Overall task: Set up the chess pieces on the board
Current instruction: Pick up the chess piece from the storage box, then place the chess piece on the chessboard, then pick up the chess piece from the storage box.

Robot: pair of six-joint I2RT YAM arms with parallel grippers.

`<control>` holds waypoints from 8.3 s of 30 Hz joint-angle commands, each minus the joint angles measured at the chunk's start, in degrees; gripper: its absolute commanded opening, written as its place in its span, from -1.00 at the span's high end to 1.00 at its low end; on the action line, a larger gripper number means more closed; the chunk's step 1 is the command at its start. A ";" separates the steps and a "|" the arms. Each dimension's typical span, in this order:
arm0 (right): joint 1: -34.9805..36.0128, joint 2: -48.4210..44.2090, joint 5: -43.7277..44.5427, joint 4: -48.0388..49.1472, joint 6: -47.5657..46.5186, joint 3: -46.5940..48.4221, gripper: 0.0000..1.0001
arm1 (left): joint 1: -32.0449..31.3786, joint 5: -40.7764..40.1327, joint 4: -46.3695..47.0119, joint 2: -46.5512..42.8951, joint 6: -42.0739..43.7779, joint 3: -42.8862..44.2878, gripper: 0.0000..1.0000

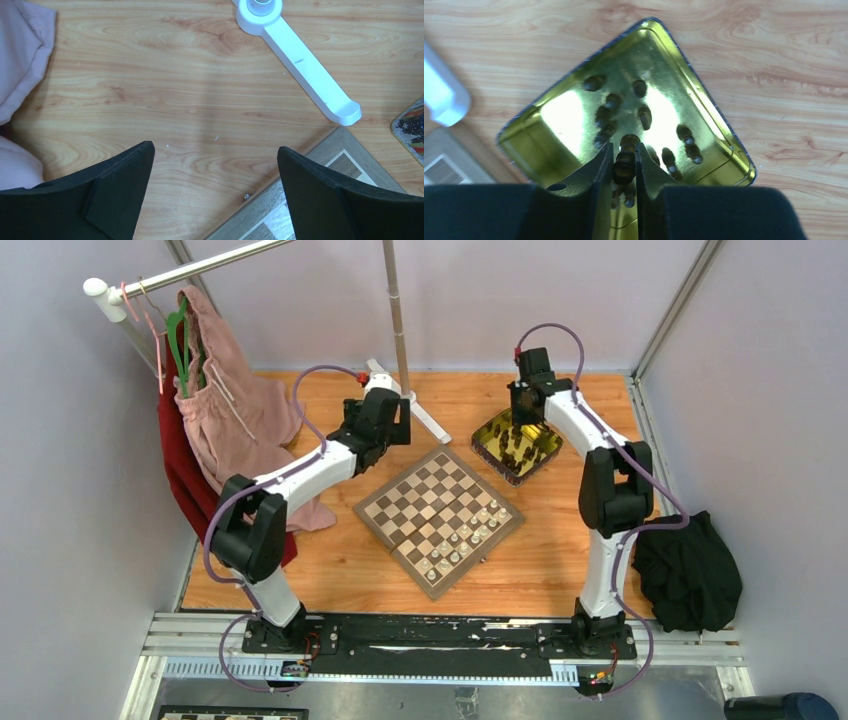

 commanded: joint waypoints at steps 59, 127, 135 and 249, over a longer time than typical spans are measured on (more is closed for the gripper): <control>38.52 5.90 -0.51 -5.37 -2.83 8.77 1.00 | 6.25 -6.00 -8.11 -35.57 -9.50 -27.38 -1.00; 38.50 7.68 -0.53 -5.36 -3.43 9.02 1.00 | 6.25 -6.10 -8.35 -33.98 -7.49 -26.11 -1.00; 38.10 7.77 -0.49 -5.37 -3.31 8.60 1.00 | 6.25 -6.01 -8.07 -33.77 -7.58 -26.42 -1.00; -4.14 2.46 -4.85 2.01 -1.52 -0.88 0.34 | 6.25 -3.25 -4.71 -17.83 -6.79 -13.93 -1.00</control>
